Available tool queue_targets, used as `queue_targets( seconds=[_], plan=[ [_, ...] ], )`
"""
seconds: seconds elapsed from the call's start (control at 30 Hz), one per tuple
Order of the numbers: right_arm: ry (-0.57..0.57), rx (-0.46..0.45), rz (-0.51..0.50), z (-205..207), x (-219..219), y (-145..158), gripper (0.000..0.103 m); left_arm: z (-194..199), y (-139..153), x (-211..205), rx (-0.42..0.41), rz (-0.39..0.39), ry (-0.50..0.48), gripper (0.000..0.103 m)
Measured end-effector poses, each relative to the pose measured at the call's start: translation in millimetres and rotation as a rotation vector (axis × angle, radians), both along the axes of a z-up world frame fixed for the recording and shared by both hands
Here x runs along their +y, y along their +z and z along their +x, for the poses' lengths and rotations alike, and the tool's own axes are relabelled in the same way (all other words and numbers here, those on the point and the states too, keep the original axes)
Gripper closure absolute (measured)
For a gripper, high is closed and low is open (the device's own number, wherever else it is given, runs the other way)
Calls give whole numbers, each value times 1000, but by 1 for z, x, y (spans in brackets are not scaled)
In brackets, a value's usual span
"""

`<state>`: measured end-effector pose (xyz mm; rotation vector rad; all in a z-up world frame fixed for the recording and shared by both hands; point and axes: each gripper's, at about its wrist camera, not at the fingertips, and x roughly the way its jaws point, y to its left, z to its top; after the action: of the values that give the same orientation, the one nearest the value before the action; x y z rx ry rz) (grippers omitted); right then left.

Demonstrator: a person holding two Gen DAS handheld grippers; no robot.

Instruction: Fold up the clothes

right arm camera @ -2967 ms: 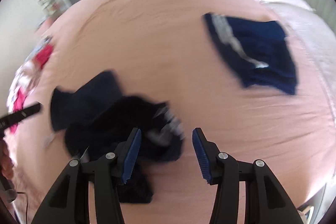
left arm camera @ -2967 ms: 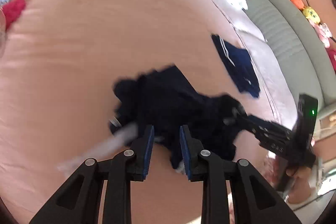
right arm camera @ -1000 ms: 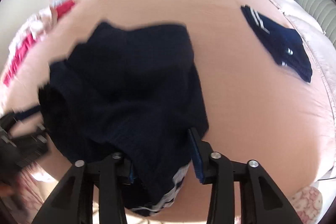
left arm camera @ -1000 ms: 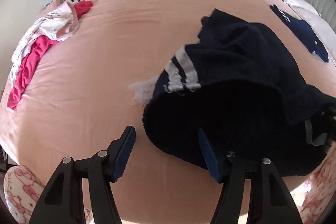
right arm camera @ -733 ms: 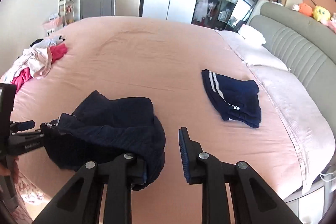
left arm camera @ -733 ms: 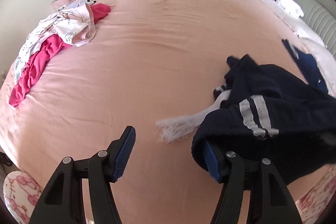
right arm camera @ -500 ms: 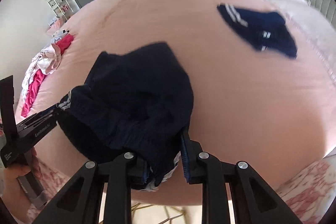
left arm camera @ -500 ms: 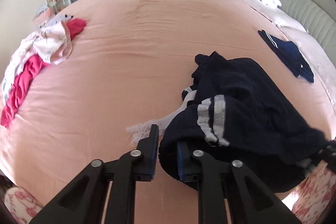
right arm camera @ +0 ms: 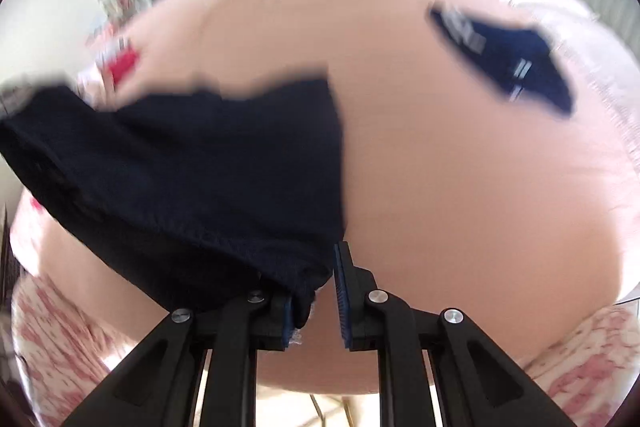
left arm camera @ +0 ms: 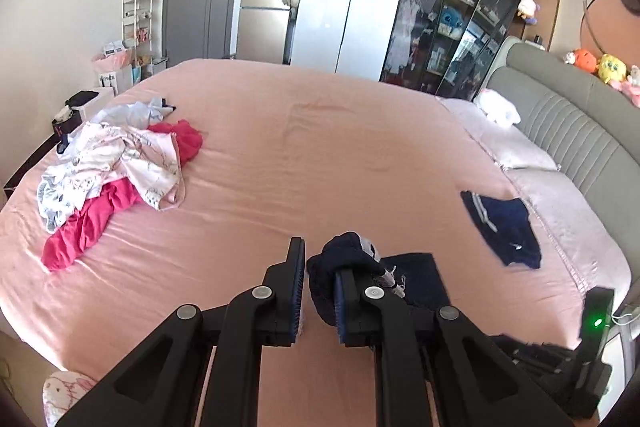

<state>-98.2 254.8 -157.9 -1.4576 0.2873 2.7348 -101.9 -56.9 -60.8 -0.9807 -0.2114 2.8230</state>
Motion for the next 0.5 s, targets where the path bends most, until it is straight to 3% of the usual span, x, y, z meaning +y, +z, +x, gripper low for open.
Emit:
queue_targets(
  seconds=[0.13,0.23,0.3,0.33,0.37,0.47,0.5],
  plan=[
    [38,285,-41,26,5,122,90,3,34,4,17,75,-100,92],
    [46,388,-44,38,14,168,90,1,43,-1,32,103,-88,92],
    [31,368,12,33,19,162,89,-8,37,1,26,102,-80,92],
    [40,300,19,20,20,148,89,-15,31,2,-3,97,-84,92],
    [56,228,-10,8,21,134,89,-22,24,7,-29,95,-82,92],
    [137,48,-222,-2,9,92,89,-29,11,15,-53,101,-77,92],
    [168,21,-213,2,-2,81,88,-28,10,17,-54,97,-76,92]
  ],
)
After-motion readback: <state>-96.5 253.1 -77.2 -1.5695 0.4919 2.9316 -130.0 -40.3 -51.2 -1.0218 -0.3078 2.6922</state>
